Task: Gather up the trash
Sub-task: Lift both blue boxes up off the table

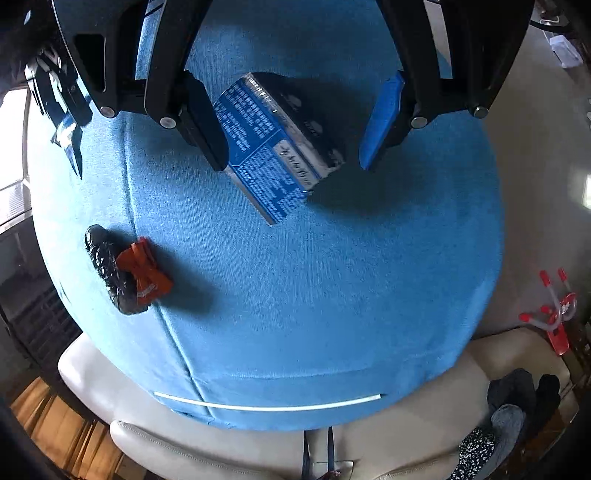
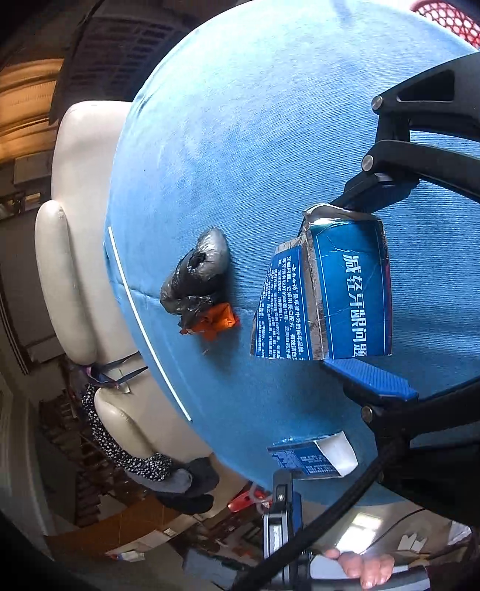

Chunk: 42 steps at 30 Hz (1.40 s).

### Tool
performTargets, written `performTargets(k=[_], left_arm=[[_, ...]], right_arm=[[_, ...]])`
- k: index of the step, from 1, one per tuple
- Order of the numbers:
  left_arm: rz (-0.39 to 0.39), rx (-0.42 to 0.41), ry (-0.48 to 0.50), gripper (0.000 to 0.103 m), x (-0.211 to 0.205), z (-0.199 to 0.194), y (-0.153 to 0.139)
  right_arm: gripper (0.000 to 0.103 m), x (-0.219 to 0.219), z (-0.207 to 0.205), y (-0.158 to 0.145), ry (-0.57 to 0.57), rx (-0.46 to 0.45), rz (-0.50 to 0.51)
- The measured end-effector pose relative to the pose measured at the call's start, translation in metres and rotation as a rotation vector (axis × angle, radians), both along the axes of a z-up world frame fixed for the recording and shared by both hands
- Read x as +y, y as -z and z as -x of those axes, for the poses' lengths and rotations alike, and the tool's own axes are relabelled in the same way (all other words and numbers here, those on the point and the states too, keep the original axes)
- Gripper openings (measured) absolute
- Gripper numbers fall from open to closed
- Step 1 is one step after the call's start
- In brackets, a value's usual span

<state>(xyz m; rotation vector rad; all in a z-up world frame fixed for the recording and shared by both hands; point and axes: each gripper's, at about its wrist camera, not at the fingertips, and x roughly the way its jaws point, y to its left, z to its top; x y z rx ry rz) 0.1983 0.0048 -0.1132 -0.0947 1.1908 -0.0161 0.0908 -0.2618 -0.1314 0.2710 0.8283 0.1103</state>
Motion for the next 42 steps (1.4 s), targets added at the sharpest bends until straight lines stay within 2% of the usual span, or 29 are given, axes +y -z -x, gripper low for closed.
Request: performTargets(k=[7, 15, 21, 24, 27, 34, 42], left_arm=[[-0.030, 0.025, -0.034, 0.074, -0.020, -0.008, 0.021], [-0.070, 0.000, 0.025, 0.074, -0.034, -0.003, 0.030], [-0.047, -0.007, 0.054, 0.074, -0.030, 0.003, 0.032], [-0.017, 0.011, 0.064, 0.081, -0.029, 0.004, 0.035], [-0.004, 0.006, 0.076, 0.081, -0.030, 0.005, 0.034], [0.099, 0.020, 0.087, 0.081, -0.027, 0.010, 0.038], [0.081, -0.027, 0.106, 0.081, -0.032, 0.014, 0.029]], right_arm=[[0.075, -0.004, 0.018, -0.003, -0.011, -0.027, -0.019], [0.075, -0.012, 0.026, 0.000, 0.000, -0.027, -0.062], [0.075, -0.015, 0.029, 0.000, 0.008, -0.033, -0.070], [0.075, -0.016, 0.029, 0.001, 0.008, -0.029, -0.081], [0.075, -0.016, 0.029, 0.002, 0.006, -0.024, -0.083], [0.075, -0.017, 0.029, 0.004, 0.009, -0.024, -0.079], [0.075, -0.018, 0.029, 0.008, 0.011, -0.020, -0.086]])
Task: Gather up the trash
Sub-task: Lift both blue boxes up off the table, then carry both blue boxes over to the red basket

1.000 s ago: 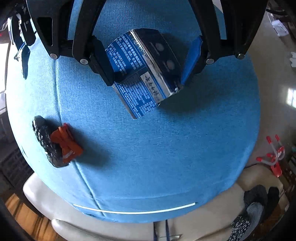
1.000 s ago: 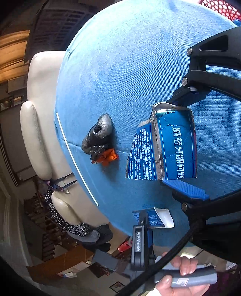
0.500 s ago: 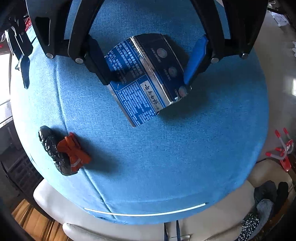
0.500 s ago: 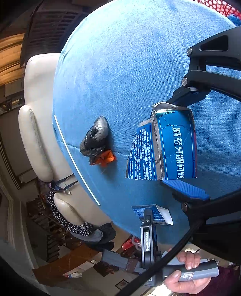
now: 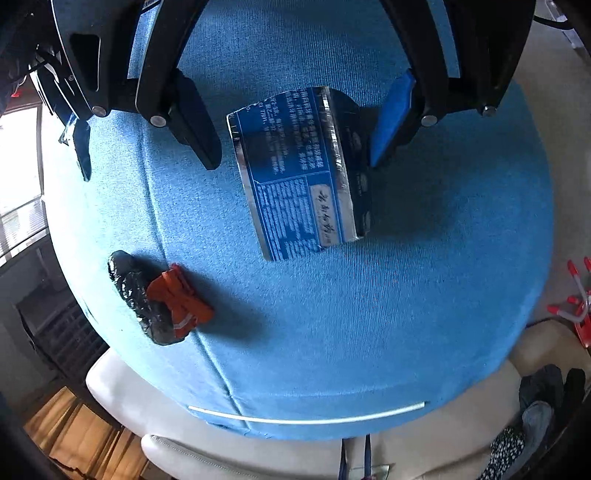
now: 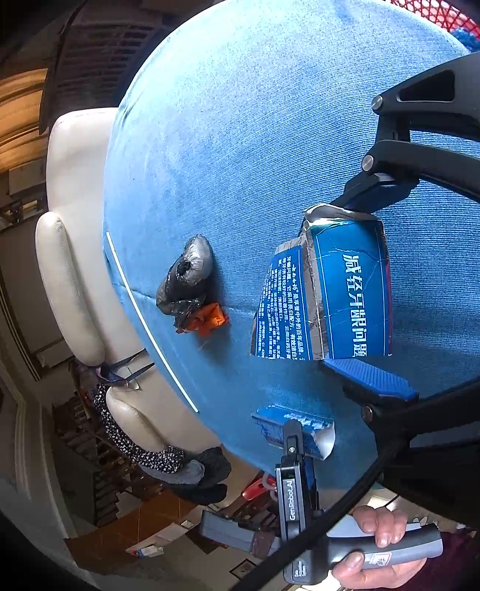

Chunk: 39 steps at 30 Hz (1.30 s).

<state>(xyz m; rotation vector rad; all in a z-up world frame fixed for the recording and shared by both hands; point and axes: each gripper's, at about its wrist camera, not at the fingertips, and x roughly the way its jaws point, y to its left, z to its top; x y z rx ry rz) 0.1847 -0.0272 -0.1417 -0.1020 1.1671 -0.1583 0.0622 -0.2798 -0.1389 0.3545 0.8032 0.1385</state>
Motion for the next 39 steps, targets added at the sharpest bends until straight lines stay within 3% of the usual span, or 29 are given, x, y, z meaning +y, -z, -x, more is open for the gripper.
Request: performTargets(k=[11, 14, 17, 21, 32, 39], left_arm=[[-0.044, 0.017, -0.006, 0.081, -0.007, -0.006, 0.012], [-0.036, 0.000, -0.005, 0.074, -0.002, -0.005, 0.009], [-0.034, -0.030, 0.007, 0.062, -0.002, 0.001, 0.003], [-0.041, -0.066, 0.046, 0.058, -0.009, 0.007, -0.005], [-0.211, -0.263, 0.145, 0.058, -0.053, 0.042, -0.047], [-0.273, -0.318, 0.218, 0.058, -0.076, 0.053, -0.054]], right_arm=[[0.075, -0.001, -0.001, 0.005, 0.001, 0.009, -0.013], [0.075, -0.002, -0.001, 0.006, 0.002, 0.008, -0.015], [0.075, -0.002, -0.001, 0.006, 0.002, 0.009, -0.018], [0.075, -0.001, 0.001, 0.004, 0.000, 0.003, -0.013], [0.075, -0.009, 0.012, -0.002, 0.026, -0.014, 0.003], [0.075, -0.019, 0.027, -0.010, 0.049, -0.035, 0.015]])
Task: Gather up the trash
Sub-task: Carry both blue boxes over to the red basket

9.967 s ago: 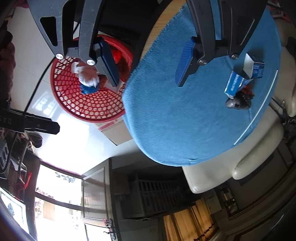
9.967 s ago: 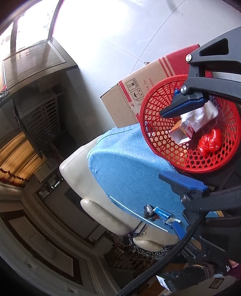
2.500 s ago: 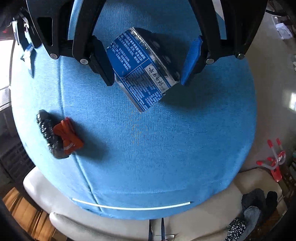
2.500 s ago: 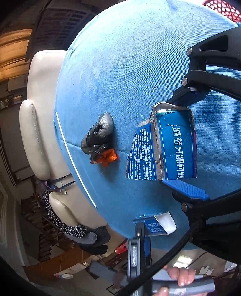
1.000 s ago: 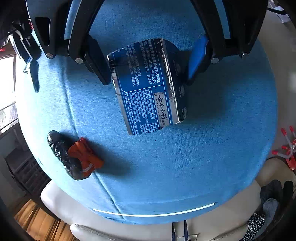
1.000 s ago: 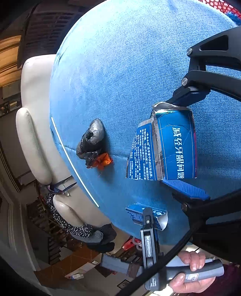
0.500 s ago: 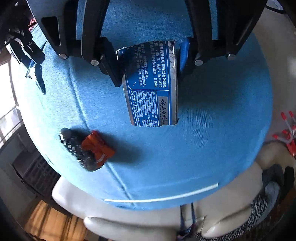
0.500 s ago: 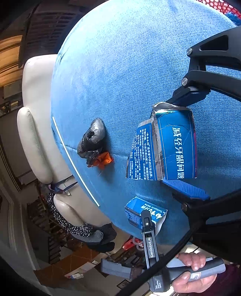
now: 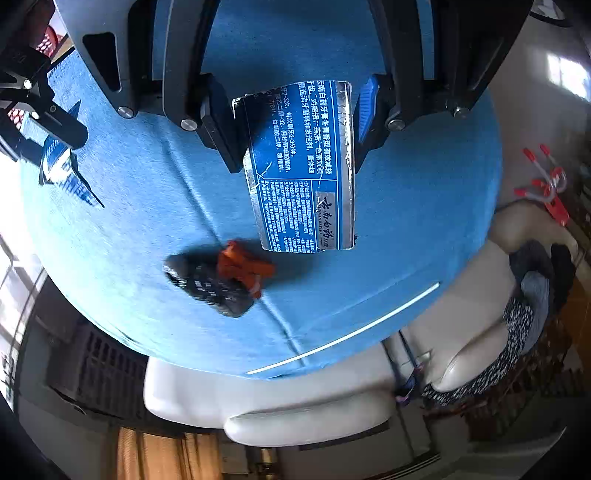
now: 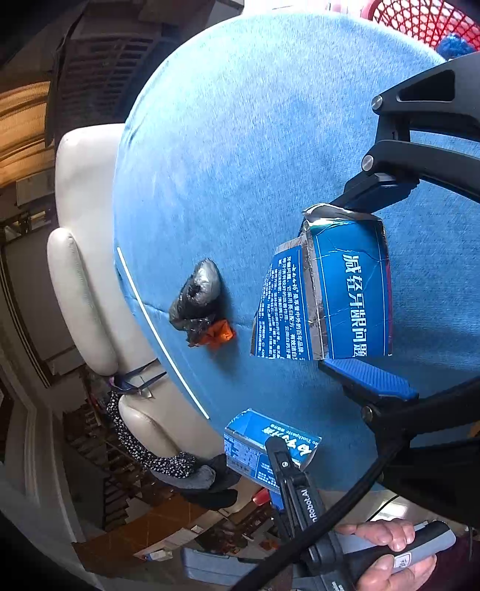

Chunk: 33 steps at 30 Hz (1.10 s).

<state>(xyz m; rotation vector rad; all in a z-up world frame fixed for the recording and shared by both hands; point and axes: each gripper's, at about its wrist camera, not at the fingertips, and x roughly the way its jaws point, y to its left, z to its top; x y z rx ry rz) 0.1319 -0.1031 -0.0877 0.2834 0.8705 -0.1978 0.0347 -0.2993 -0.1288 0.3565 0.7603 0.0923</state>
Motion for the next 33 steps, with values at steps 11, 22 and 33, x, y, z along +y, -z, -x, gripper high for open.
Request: performTargets(k=[11, 22, 33], left_arm=[[-0.043, -0.041, 0.075, 0.058, -0.032, 0.017, -0.007], [-0.058, -0.044, 0.136, 0.058, -0.059, 0.030, -0.009], [-0.071, -0.043, 0.225, 0.058, -0.093, 0.048, -0.010]], right_arm=[[0.075, -0.022, 0.027, -0.009, 0.046, -0.026, 0.007], [0.075, -0.041, 0.050, -0.012, 0.089, -0.032, 0.000], [0.075, -0.065, 0.080, -0.014, 0.153, -0.034, 0.006]])
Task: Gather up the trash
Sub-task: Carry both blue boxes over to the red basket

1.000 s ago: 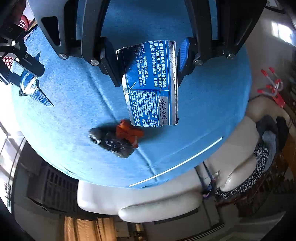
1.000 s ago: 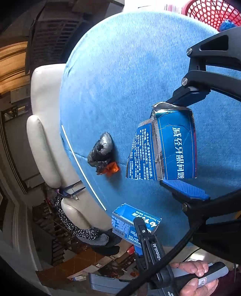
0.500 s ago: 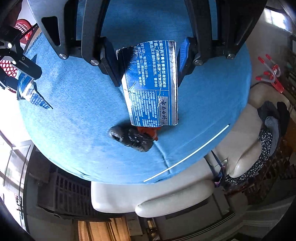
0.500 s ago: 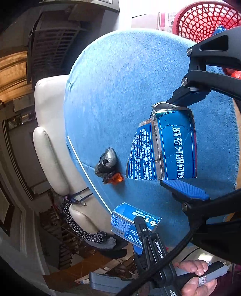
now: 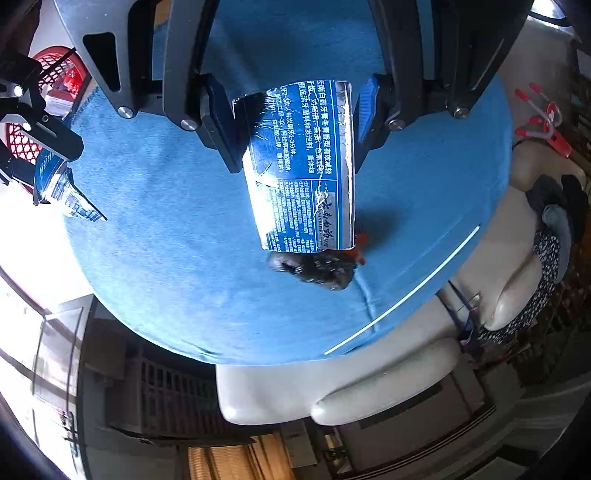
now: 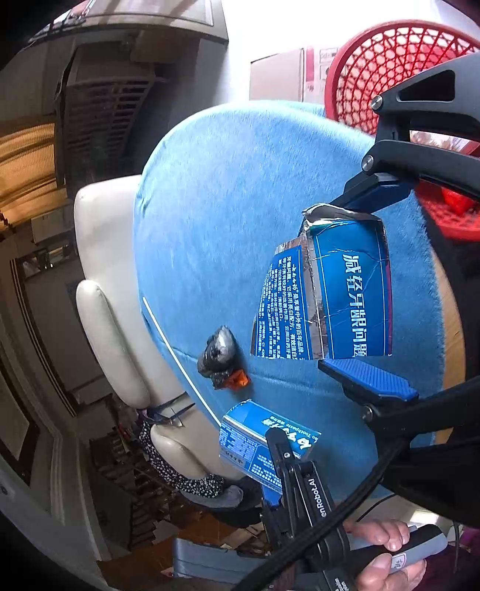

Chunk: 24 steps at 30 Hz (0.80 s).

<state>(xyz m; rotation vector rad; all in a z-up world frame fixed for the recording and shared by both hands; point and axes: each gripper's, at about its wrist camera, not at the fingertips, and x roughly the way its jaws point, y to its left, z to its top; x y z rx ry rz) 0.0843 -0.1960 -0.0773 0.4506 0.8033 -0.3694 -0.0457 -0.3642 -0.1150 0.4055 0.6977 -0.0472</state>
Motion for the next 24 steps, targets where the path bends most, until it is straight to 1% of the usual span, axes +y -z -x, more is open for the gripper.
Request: performTargets(k=[12, 24], left_arm=[[-0.023, -0.006, 0.110, 0.058, -0.041, 0.024, -0.003], [-0.045, -0.011, 0.177, 0.058, -0.062, 0.043, -0.002]], right_arm=[[0.075, -0.029, 0.035, -0.001, 0.086, 0.001, -0.007], [0.075, -0.051, 0.066, -0.002, 0.150, 0.007, -0.017]])
